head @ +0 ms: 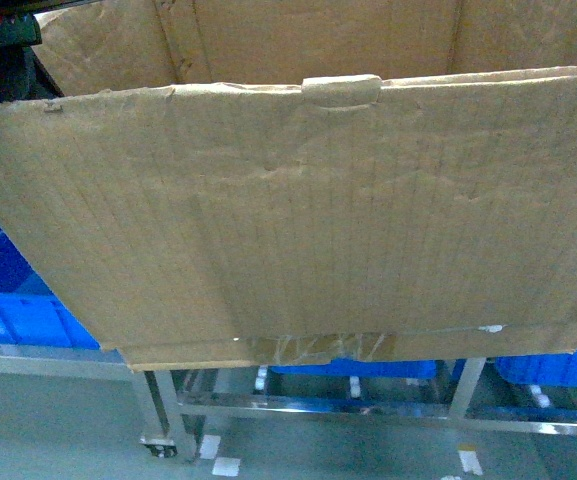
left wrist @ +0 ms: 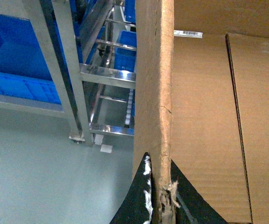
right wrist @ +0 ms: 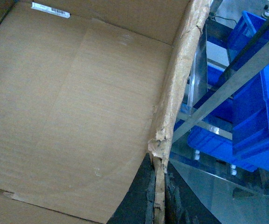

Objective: Sort boxes to right shelf from conveyor

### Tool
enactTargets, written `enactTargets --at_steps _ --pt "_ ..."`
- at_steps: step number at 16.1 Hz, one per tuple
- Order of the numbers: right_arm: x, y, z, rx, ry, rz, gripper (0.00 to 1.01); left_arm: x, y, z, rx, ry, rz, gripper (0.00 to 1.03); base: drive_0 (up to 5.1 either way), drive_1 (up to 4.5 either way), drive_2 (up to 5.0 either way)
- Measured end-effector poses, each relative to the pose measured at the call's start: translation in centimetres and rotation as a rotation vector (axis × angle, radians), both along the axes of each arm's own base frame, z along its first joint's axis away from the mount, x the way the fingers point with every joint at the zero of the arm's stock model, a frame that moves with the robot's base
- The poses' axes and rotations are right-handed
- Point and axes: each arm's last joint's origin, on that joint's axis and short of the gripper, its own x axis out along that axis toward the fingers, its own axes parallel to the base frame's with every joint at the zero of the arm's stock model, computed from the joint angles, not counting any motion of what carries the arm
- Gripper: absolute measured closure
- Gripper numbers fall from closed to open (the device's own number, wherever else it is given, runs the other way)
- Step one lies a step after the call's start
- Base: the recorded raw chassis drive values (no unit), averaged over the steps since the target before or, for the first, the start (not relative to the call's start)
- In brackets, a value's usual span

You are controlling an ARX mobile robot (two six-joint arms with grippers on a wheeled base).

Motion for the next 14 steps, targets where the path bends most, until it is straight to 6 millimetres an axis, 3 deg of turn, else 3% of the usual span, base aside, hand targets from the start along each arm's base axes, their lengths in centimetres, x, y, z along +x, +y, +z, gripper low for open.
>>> enactTargets --at_steps 14 --pt "0.02 0.01 0.04 0.002 -0.004 0.000 0.99 0.07 -0.03 0.18 0.000 -0.007 -0.001 1.01 0.0 0.00 0.0"
